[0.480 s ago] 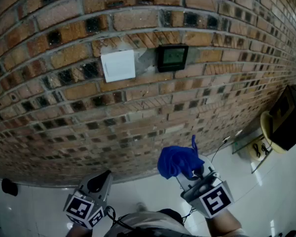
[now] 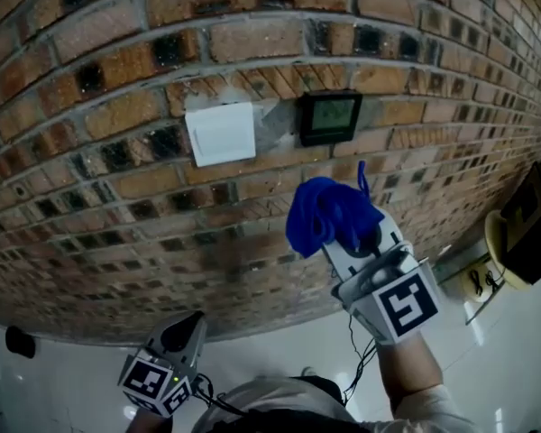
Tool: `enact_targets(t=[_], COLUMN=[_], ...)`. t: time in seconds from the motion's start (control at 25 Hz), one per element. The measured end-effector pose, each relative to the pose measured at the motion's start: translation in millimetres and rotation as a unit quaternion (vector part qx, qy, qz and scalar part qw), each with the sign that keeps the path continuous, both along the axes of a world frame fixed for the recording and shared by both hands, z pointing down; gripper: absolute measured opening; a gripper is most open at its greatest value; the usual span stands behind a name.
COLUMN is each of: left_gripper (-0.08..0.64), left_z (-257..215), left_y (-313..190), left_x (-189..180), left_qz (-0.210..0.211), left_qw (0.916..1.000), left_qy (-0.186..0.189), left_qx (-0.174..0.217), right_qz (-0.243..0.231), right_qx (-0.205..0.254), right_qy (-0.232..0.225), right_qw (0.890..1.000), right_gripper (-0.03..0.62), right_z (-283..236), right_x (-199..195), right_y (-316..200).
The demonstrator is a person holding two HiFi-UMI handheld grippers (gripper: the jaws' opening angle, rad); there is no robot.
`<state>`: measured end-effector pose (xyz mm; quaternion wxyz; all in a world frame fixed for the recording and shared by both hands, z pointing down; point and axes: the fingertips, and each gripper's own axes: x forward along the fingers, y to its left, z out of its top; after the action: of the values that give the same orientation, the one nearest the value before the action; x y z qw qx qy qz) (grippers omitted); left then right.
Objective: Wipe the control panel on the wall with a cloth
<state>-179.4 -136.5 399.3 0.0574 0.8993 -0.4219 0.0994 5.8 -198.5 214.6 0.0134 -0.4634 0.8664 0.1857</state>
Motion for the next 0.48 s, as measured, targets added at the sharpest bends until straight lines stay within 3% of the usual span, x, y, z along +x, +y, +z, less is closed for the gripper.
enact_targets(t=[0.2,0.36,0.48], left_gripper=[0.0,0.002,0.001], left_z=[1.6,-2.8,-4.9], left_y=[-8.2,-12.5,-15.0], left_x=[10.7,35.2,48.2], left_qz=[-0.026,-0.035,-0.041], left_qw=[0.9996,0.9991,0.9988], left_qy=[0.008,0.024,0.027], left_qx=[-0.001,-0.001,0.002], right_qz=[-0.023,-0.007,0.002], right_qx=[0.068,0.058,0.078], right_qy=[0.014,0.037,0.047], right_qw=[0.997,0.998,0.996], right_gripper=[0.087,0.087,0.087], right_z=[-51.7,-66.8,-77.9], right_x=[-1.2,5.6,19.5], right_y=[-40.2,-66.7,-78.1])
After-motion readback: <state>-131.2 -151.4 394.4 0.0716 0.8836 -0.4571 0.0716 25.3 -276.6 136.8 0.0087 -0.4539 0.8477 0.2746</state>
